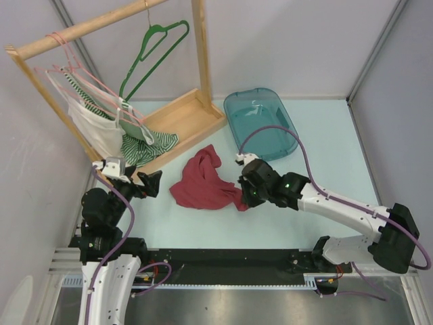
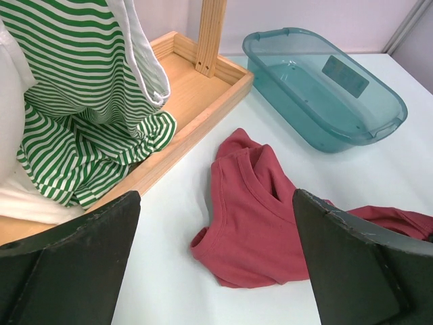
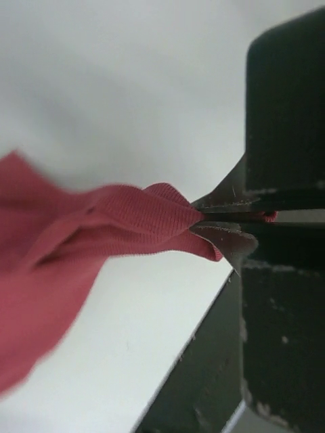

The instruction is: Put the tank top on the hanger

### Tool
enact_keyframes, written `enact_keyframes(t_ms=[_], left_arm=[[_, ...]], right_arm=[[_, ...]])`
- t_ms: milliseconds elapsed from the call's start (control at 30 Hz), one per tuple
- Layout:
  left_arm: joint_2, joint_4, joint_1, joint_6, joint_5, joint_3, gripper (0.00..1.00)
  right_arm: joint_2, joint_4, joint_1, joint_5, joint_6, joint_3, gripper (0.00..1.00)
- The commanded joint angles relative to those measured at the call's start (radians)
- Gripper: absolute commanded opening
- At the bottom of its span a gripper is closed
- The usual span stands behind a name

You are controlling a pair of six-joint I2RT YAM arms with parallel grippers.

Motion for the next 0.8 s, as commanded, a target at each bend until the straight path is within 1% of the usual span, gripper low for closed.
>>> enact_keyframes(t_ms=[0, 33, 67, 133, 200, 267, 433, 567, 667, 700, 767], left_arm=[[0.012, 0.008, -0.007, 0.016, -0.023, 0.004, 0.99], [0.015, 0.009, -0.007, 0.016, -0.017, 0.003, 0.99], [0.020, 0.011, -0.007, 0.013, -0.016, 0.004, 0.99], [0.024, 0.014, -0.007, 0.004, -0.019, 0.003, 0.99], [0.024, 0.012, -0.007, 0.002, -0.049, 0.004, 1.00], [0.026, 0.006, -0.007, 0.006, -0.049, 0.006, 0.99], [0.024, 0.021, -0.007, 0.015, 0.061, 0.006, 0.99], [0.046, 0.003, -0.010, -0.008, 0.122, 0.042, 0.99], [0.076, -0.050, -0.010, -0.020, 0.147, 0.153, 0.99], [0.093, -0.073, -0.010, -0.022, 0.156, 0.241, 0.99], [0.174, -0.135, -0.010, -0.034, 0.197, 0.347, 0.98]], right_arm=[[-0.018, 0.002, -0.090, 0.008, 0.123, -0.096, 0.08], [-0.009, 0.000, -0.095, 0.006, 0.119, -0.099, 0.35], [-0.001, -0.009, -0.095, 0.006, 0.113, -0.096, 0.52], [0.010, -0.019, -0.090, 0.009, 0.080, -0.064, 0.76], [0.002, -0.036, -0.081, 0.028, 0.053, -0.027, 0.81], [-0.021, -0.047, -0.081, 0.037, 0.015, 0.030, 0.83], [-0.074, -0.047, -0.086, 0.059, -0.039, 0.119, 0.88], [-0.123, -0.017, -0.097, 0.053, -0.055, 0.120, 0.90], [-0.148, 0.003, -0.110, 0.045, -0.056, 0.093, 0.91], [-0.153, 0.010, -0.115, 0.036, -0.055, 0.085, 0.91], [-0.159, 0.020, -0.129, 0.023, -0.055, 0.071, 0.91]])
